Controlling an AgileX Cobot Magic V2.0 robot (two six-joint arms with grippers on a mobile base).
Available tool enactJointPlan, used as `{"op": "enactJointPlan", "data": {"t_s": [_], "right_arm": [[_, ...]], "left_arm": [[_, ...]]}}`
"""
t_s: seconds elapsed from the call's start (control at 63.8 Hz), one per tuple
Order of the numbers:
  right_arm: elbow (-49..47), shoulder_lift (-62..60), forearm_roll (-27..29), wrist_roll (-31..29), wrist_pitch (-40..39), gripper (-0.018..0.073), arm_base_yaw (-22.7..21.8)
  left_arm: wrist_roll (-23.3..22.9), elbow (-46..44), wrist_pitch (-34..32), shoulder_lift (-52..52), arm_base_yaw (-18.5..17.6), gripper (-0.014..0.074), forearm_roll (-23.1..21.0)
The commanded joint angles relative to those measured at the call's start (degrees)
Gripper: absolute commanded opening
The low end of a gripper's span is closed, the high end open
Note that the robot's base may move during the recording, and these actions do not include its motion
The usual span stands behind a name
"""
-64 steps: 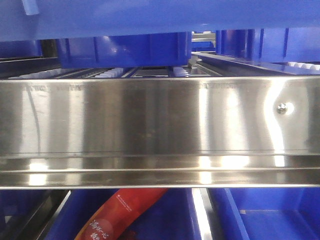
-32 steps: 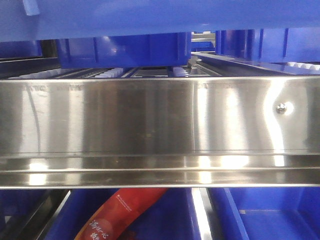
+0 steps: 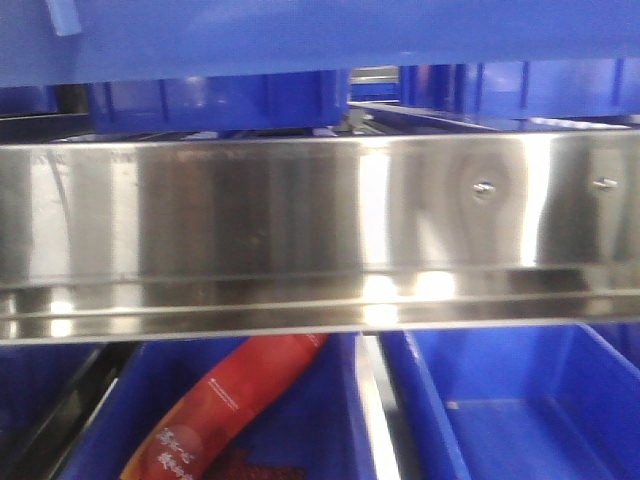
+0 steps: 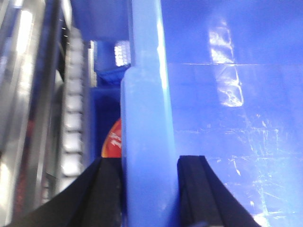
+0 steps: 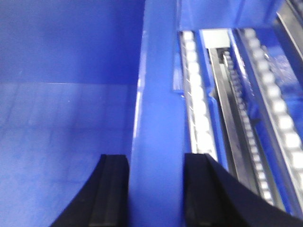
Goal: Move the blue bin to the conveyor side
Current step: 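Hold the bin with both grippers while the base backs away from the rack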
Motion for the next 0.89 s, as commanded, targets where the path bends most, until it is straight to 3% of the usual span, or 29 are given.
{"op": "enactJointPlan", "data": {"t_s": [0.0,0.878], "right_arm": [[-0.9,-1.6,-0.7,-0.5,-5.6,-0.0089,-0.1],[-0.9,-1.6,-0.7,-0.5,-5.6,-0.0089,-0.1]], "left_arm": [[0.2,-0.6,-4.3,-1.5,-0.4,-0.0018,0.5],[0.2,-0.6,-4.3,-1.5,-0.4,-0.0018,0.5]]}}
